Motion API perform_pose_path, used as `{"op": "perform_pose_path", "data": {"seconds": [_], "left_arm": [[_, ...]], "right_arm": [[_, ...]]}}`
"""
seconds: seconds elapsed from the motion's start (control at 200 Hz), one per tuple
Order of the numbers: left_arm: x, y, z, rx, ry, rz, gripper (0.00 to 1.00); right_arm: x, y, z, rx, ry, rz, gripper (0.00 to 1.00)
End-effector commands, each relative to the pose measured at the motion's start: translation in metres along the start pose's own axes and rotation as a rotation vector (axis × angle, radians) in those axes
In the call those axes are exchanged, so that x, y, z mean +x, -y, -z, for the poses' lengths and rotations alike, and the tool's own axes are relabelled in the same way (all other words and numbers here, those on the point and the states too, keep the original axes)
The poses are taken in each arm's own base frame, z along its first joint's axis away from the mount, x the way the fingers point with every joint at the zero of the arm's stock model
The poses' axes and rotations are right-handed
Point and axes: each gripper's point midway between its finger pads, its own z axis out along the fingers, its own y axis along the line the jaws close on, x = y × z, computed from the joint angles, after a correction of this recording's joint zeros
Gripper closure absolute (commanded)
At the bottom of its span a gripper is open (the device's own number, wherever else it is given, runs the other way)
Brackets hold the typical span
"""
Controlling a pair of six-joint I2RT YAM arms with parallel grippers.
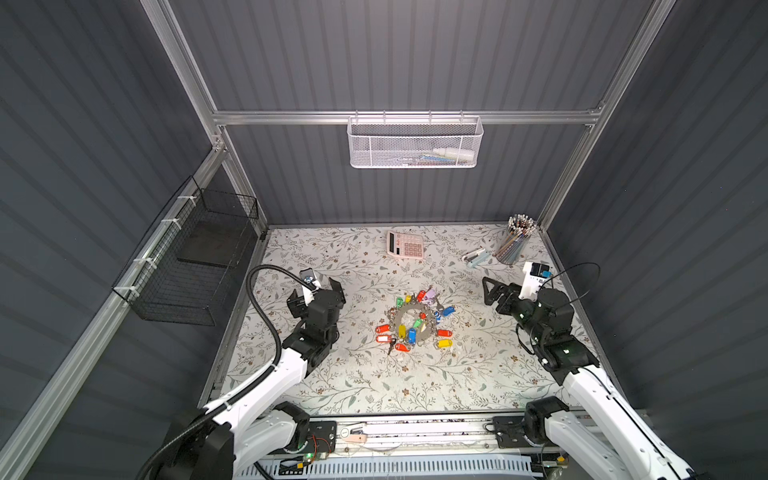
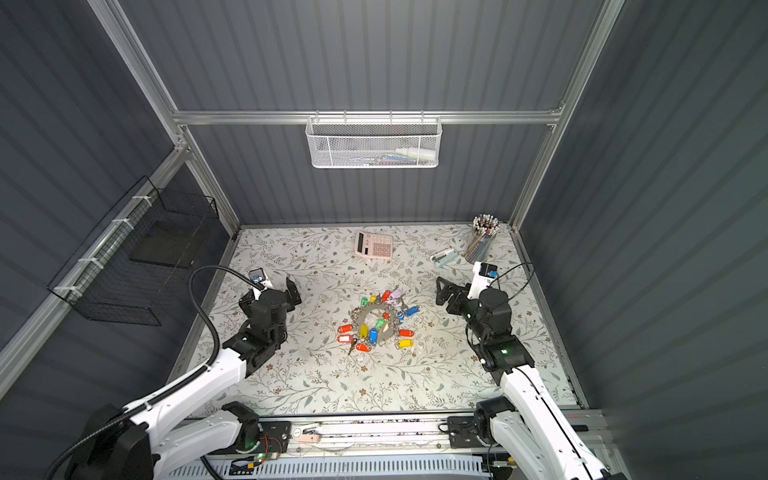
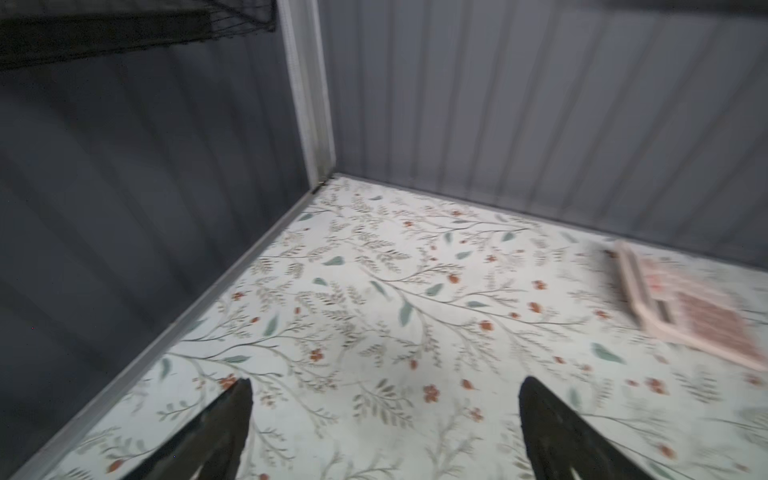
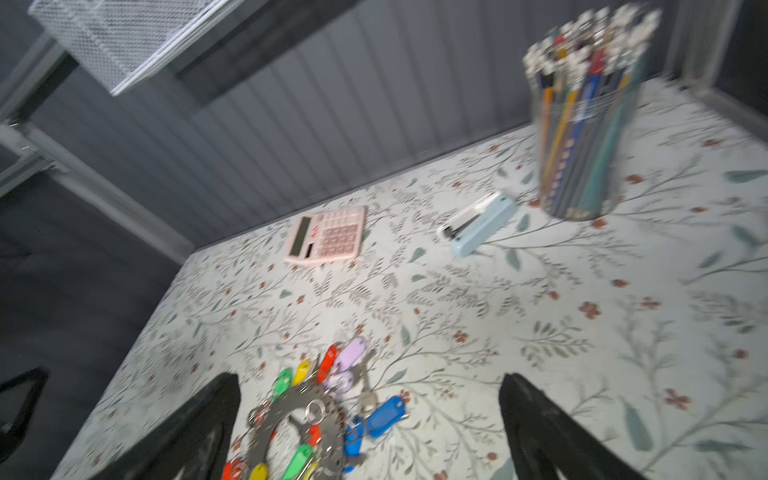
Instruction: Put the keys on the keyring
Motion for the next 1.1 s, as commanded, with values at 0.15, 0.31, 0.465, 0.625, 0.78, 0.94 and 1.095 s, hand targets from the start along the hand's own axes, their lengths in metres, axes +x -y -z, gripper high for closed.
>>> {"op": "perform_pose_path", "data": {"seconds": [0.15,0.31,0.465,0.625,0.78,0.94,1.095], "left_arm": [[0.037,-0.041,-0.053,-0.148,-0.009,-0.059,0.0],[0.068,-0.031,-0.076,-0.082,-0.024,-0.133,0.0],[0.08,-0.019,-0.084,0.004,0.032,-0.157,0.0],[0.093,-0.008,-0.094,0.09,-0.014,-0.176,0.0],[0.094,-0.007,-0.11,0.088,-0.047,-0.173,0.0],[0.095,-0.008,-0.11,0.089,-0.054,-0.167,0.0],[0.095,-0.008,-0.109,0.088,-0.057,-0.166,0.0]], "right_arm": [[-0.017,0.077,0.01,0.369,0.324,0.173,0.01],[-0.012,0.096,0.006,0.457,0.364,0.311,0.01],[0.003,0.122,-0.003,0.495,0.353,0.287,0.01],[0.018,0.142,-0.014,0.512,0.337,0.3,0.01],[0.022,0.143,-0.032,0.449,0.321,0.288,0.01],[0.038,0.14,-0.053,0.362,0.202,0.302,0.01],[0.04,0.137,-0.051,0.331,0.219,0.303,0.01]]}}
